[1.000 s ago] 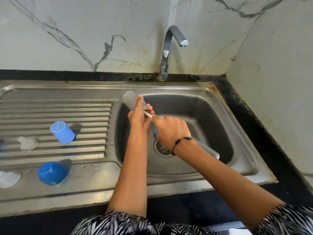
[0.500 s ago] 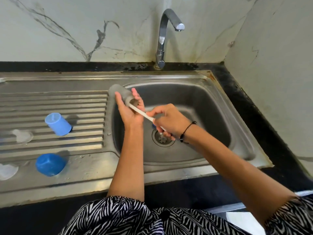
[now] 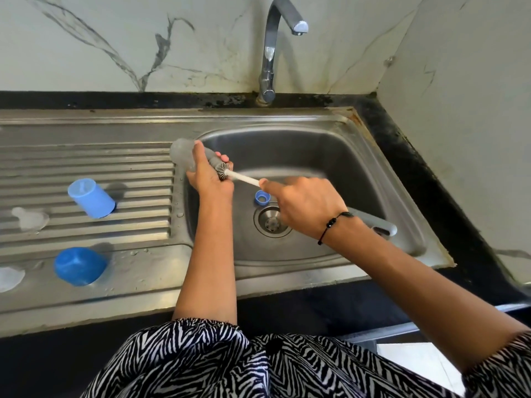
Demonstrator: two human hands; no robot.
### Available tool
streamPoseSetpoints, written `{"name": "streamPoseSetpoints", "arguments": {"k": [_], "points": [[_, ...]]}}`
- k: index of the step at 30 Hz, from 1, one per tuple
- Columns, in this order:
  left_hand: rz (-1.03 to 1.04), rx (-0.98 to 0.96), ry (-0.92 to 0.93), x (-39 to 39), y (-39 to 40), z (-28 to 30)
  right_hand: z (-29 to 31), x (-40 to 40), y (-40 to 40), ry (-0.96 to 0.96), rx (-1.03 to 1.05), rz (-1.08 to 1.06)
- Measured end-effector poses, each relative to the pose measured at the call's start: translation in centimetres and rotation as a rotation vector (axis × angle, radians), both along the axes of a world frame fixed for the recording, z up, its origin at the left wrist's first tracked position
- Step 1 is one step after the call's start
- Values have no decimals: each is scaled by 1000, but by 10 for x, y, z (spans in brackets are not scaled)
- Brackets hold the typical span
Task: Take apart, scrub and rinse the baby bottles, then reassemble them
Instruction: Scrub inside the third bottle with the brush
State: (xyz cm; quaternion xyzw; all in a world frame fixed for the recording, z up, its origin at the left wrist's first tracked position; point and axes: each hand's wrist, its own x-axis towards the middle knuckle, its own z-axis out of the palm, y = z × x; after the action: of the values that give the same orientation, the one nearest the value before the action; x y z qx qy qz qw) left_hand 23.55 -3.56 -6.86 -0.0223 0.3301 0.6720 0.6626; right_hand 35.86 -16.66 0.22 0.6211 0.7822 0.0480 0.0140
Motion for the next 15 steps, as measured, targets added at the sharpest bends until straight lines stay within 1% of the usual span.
{"name": "streamPoseSetpoints", "arguments": {"k": [2,4,7,10,15], "points": [[18,-15,-32,-2,2,-1,1,2,-5,-36,34,33],[2,-24,-26,-1,3,-1,-1,1,-8,-66,42,36],[-35,-10,56,10,-1,6,-3,-1,1,-92,44,-11],[-49,-20,149,15,-2,12,-4,-2,11,-64,20,-64],[-56,-35,224,11,-2,11,-4,-11,26,84,-38,-125]]}}
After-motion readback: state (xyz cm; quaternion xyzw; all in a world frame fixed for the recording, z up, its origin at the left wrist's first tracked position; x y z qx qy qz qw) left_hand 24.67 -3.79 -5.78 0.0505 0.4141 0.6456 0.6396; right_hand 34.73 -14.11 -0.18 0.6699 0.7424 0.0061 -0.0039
